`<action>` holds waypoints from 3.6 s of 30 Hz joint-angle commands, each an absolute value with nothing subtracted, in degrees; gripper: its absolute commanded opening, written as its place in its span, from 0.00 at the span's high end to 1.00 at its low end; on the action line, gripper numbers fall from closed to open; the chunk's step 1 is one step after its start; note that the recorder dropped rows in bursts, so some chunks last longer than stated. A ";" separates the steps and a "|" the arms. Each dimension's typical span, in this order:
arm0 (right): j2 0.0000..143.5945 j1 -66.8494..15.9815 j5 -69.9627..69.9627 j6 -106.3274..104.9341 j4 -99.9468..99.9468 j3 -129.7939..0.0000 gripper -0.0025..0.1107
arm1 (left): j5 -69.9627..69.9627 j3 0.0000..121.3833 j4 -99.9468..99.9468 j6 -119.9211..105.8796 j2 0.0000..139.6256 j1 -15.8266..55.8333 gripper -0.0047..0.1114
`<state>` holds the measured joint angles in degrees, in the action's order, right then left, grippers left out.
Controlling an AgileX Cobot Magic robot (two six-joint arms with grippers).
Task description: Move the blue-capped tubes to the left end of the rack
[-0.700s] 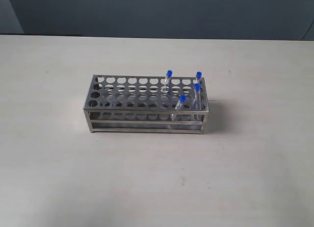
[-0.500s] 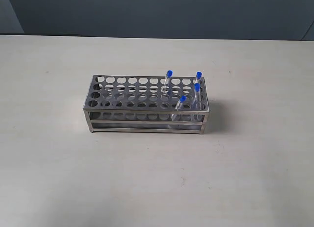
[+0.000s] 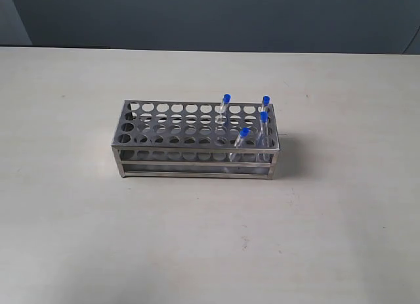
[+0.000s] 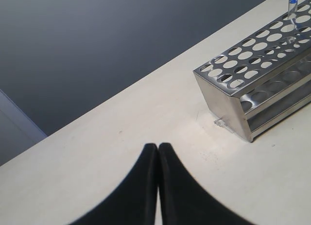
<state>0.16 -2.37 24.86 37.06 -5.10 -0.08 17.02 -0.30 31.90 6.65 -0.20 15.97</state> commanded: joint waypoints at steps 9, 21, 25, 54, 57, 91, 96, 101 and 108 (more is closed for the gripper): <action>0.00 -2.00 26.76 37.16 -5.54 0.00 0.98 | 16.56 0.00 32.01 6.93 0.00 16.18 0.95; 6.19 -2.11 10.64 34.21 11.52 -12.79 0.98 | 16.56 0.00 32.01 6.93 0.00 16.18 0.95; 15.94 -2.45 -10.12 35.14 25.37 -23.75 0.98 | 16.56 0.00 32.01 6.93 0.00 16.18 0.95; 76.79 -31.49 -29.42 -3.89 -3.01 -54.46 0.72 | 16.79 0.00 31.91 6.93 0.00 16.18 0.95; 77.46 -31.49 -29.98 -4.01 -4.20 -54.58 0.65 | 16.79 0.00 31.91 6.93 0.00 16.18 0.95; 92.92 -36.63 -26.58 -7.51 -8.03 -58.15 0.68 | 16.67 0.00 32.00 6.93 0.00 16.18 0.95; 95.44 -36.63 -25.33 -7.51 -7.88 -58.15 0.68 | 16.67 0.00 32.00 6.93 0.00 16.18 0.95; 96.71 -36.63 -23.35 -7.51 -7.61 -58.15 0.73 | 16.67 0.00 32.00 6.93 0.00 16.18 0.95; 96.69 -36.63 -22.00 -7.51 -7.61 -58.15 0.99 | 16.67 0.00 32.00 6.93 0.00 16.18 0.95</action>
<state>96.68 -36.56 -22.78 -7.13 -8.04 -57.86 17.02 -0.30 31.90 6.65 -0.20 15.97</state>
